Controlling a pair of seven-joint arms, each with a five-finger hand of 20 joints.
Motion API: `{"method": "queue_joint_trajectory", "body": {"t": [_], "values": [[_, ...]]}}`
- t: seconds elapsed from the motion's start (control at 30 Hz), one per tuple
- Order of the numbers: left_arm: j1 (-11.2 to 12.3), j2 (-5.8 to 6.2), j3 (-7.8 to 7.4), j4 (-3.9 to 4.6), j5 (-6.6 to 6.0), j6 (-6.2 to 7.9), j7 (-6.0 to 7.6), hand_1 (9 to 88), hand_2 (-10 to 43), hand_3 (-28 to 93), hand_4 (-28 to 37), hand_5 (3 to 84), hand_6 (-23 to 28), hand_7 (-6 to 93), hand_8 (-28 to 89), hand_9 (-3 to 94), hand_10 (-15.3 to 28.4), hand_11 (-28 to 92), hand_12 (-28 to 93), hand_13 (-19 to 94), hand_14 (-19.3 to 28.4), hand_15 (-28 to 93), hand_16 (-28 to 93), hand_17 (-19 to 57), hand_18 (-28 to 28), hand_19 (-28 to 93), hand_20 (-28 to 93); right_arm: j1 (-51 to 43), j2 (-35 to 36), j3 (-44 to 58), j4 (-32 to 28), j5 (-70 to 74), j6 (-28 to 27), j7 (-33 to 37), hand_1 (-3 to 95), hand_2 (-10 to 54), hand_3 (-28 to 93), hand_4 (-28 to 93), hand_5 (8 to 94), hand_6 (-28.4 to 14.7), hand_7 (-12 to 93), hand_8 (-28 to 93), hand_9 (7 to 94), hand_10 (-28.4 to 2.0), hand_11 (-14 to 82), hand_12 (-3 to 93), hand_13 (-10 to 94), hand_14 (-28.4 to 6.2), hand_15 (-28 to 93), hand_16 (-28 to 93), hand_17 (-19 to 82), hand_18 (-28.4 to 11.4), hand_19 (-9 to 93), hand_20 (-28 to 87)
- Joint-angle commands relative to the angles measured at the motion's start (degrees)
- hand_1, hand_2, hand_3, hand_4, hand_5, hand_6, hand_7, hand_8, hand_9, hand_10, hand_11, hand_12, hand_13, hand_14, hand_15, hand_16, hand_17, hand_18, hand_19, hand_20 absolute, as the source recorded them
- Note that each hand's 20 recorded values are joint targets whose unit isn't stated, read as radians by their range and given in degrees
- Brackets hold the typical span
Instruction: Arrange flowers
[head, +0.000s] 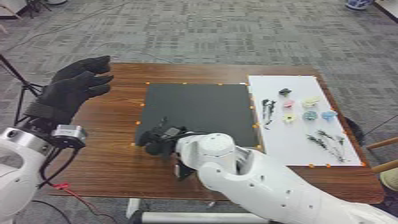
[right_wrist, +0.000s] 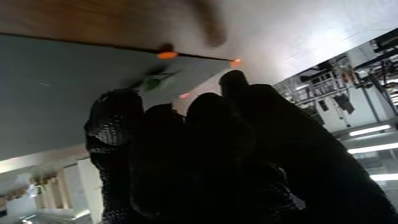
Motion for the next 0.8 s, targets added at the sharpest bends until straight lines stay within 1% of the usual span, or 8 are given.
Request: {"method": "queue_joint_trajectory", "body": {"t": [0.03,0.1,0.33,0.5,0.57,0.63,0.77,0.8], "values": [[-1.5,0.54,1.17,0.74,-0.49,-0.35,-0.95,28.4,-8.0,68,-26.3,25.4,2.7,24.9,-12,19.4,10.8,27,12,12,14.1,43,-10,-7.6,20.3,41,6,4.3,-3.0,-1.8,4.2,-0.6,2.6,4.9,18.7,27.0,93,7,35.7,0.1,18,-15,85.4,-9.0,69.7,40.0,81,-10.2,88,37,42,-22.8,89,37],[-0.9,0.51,0.52,0.44,-0.32,-0.4,-0.7,28.4,-8.1,68,-26.3,25.4,2.7,24.9,-12,19.4,10.8,27,12,13,14.1,43,-10,-7.6,20.3,41,6,5.4,-2.8,-2.8,4.8,-1.7,2.3,4.9,18.3,27.1,93,6,35.6,-0.1,17,-15,85.5,-9.0,69.6,39.8,81,-10.2,88,37,42,-22.8,89,37],[1.2,-0.1,-1.18,-0.41,-0.28,0.43,-0.12,28.5,-8.0,68,-26.4,25.4,2.6,25.0,-12,19.4,11.0,27,12,13,14.1,43,-10,-7.6,20.3,41,6,6.5,-0.6,-4.4,4.4,-0.5,1.8,4.3,18.1,26.9,93,5,36.3,-0.2,17,-15,85.4,-9.0,69.5,39.7,81,-10.2,88,37,42,-22.8,90,37],[1.7,-0.32,-1.48,-0.56,-0.24,0.64,0.03,28.5,-8.0,68,-26.4,25.4,2.7,25.0,-12,19.4,11.0,27,12,13,14.1,43,-10,-7.6,20.3,41,6,5.1,0.2,-3.6,3.9,-2.3,-0.5,1.9,17.6,27.0,93,5,36.6,-0.2,17,-15,85.5,-9.1,69.4,39.7,81,-10.1,88,37,42,-22.9,90,36],[1.6,-0.31,-1.36,-0.49,-0.29,0.75,0.14,28.4,-8.0,68,-26.3,25.4,2.7,24.9,-12,19.4,10.9,27,12,13,14.0,43,-10,-7.6,20.3,41,6,5.0,0.4,-3.8,3.9,-2.4,-0.9,1.8,17.4,26.9,93,5,36.7,-0.2,17,-15,85.5,-9.1,69.4,39.6,81,-10.2,88,37,42,-22.9,90,36],[1.8,-0.41,-1.46,-0.56,-0.23,0.59,0.03,28.4,-8.0,68,-26.3,25.4,2.7,24.9,-12,19.4,10.9,27,12,13,14.0,43,-10,-7.6,20.3,41,6,5.1,0.6,-4.1,4.0,-2.7,-1.3,1.9,17.3,26.9,93,5,37.0,-0.3,17,-15,85.5,-9.1,69.4,39.6,81,-10.2,88,37,42,-22.9,90,36],[2.1,-0.57,-1.66,-0.74,-0.23,0.72,0.06,28.4,-8.0,68,-26.3,25.4,2.7,24.9,-12,19.4,10.9,27,12,13,14.1,43,-10,-7.6,20.3,41,6,5.2,1.4,-4.9,3.8,-2.9,-1.5,2.1,17.2,26.9,93,5,37.5,-0.3,17,-15,85.7,-9.1,69.5,39.4,81,-10.2,88,37,42,-23.0,90,36],[2.3,-0.66,-1.78,-0.83,-0.29,0.73,0.25,28.4,-8.0,68,-26.3,25.4,2.7,24.9,-12,19.4,11.0,27,12,13,14.1,43,-10,-7.6,20.3,41,6,5.3,1.6,-5.0,3.8,-3.0,-1.5,2.2,17.2,26.9,93,5,37.6,-0.3,17,-15,85.8,-9.1,69.5,39.4,81,-10.2,88,37,42,-23.0,90,36]]}}
